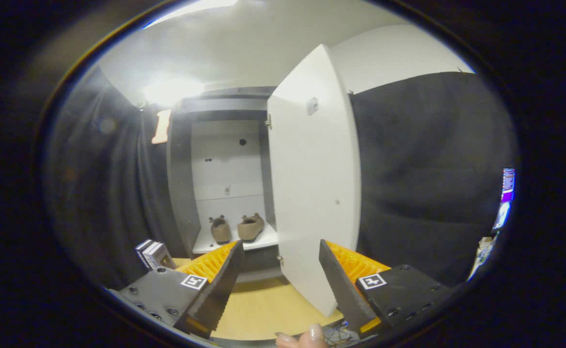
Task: Open the shoe cabinet door, grab the shoes and put them into the shoe cabinet, then close the shoe cabinet door.
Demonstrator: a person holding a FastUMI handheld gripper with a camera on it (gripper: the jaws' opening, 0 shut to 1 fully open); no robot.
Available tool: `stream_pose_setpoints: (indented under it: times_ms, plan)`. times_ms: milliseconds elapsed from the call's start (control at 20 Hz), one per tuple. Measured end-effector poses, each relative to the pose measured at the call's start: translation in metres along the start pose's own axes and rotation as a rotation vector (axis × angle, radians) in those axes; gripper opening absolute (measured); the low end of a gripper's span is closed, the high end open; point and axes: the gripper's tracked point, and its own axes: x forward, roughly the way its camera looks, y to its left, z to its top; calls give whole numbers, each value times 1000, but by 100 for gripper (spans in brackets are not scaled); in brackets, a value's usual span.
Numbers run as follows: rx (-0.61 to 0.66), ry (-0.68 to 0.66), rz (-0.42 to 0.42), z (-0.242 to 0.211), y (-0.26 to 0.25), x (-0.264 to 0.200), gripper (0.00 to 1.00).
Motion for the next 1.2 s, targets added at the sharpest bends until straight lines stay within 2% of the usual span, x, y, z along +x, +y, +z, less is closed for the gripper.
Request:
stream_pose_setpoints:
  times_ms: [150,250,600,950,1200]
  plan:
    - [-14,-27,-43,10,-51,3,97]
    - [-32,-33,-34,16,-78,15,97]
    - [-57,-25,102,25,-137,79,97]
    - [-36,25,302,10,-123,121,96]
    - [-32,20,363,9,-111,122,95]
